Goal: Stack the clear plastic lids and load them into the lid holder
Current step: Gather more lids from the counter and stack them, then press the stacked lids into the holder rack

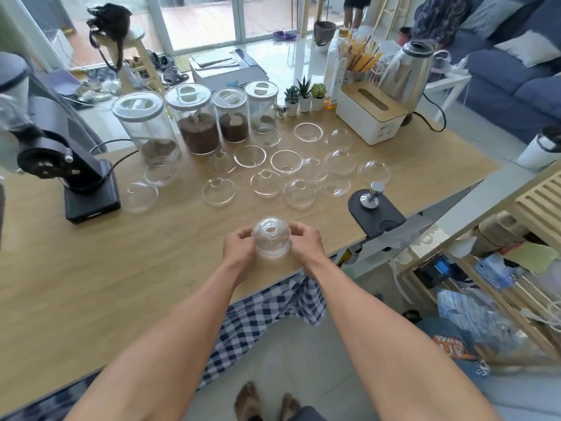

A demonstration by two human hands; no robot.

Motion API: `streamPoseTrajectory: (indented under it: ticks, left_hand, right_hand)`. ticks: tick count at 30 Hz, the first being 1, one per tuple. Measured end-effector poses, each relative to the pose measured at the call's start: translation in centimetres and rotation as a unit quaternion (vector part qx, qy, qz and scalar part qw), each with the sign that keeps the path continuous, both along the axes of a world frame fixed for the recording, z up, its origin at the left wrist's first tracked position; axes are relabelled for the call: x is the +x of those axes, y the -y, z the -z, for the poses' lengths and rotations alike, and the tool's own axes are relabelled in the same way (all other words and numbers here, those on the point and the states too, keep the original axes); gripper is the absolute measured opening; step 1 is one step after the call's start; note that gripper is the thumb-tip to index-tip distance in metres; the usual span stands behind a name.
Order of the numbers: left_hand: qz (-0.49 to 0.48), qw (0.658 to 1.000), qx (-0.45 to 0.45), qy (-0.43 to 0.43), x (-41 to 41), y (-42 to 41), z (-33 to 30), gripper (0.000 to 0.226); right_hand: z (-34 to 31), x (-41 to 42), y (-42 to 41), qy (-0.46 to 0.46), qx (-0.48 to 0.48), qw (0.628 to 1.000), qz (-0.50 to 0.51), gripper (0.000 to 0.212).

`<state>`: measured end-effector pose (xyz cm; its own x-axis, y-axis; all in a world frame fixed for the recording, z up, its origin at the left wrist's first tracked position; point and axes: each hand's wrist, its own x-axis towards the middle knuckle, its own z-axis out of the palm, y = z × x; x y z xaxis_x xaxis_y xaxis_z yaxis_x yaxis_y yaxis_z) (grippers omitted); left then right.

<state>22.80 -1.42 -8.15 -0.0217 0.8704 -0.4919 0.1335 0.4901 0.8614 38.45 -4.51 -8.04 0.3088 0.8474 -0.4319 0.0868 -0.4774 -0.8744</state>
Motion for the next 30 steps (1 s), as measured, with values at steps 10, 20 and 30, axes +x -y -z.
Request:
streamPoseTrajectory:
  ticks: [10, 20, 30]
  left_hand:
    - [-0.086, 0.993, 0.019, 0.076, -2.0, 1.8, -1.6, 0.037]
    - [-0.17, 0.977, 0.048, 0.12, -9.7, 4.0, -4.2, 0.024]
    - [-0.328, 0.935, 0.107, 0.08, -29.4, 9.6, -8.9, 0.026]
  right_hand:
    - [-2.1, -1.6, 0.9, -0.08, 0.059, 0.995, -0.008, 0.032]
    - [-4.0, -8.6, -0.2, -0.106, 0.1, 0.983, -0.113, 0.035]
    - [-8.3, -29.1, 0.4, -0.123, 0.142, 0.942, -0.279, 0.024]
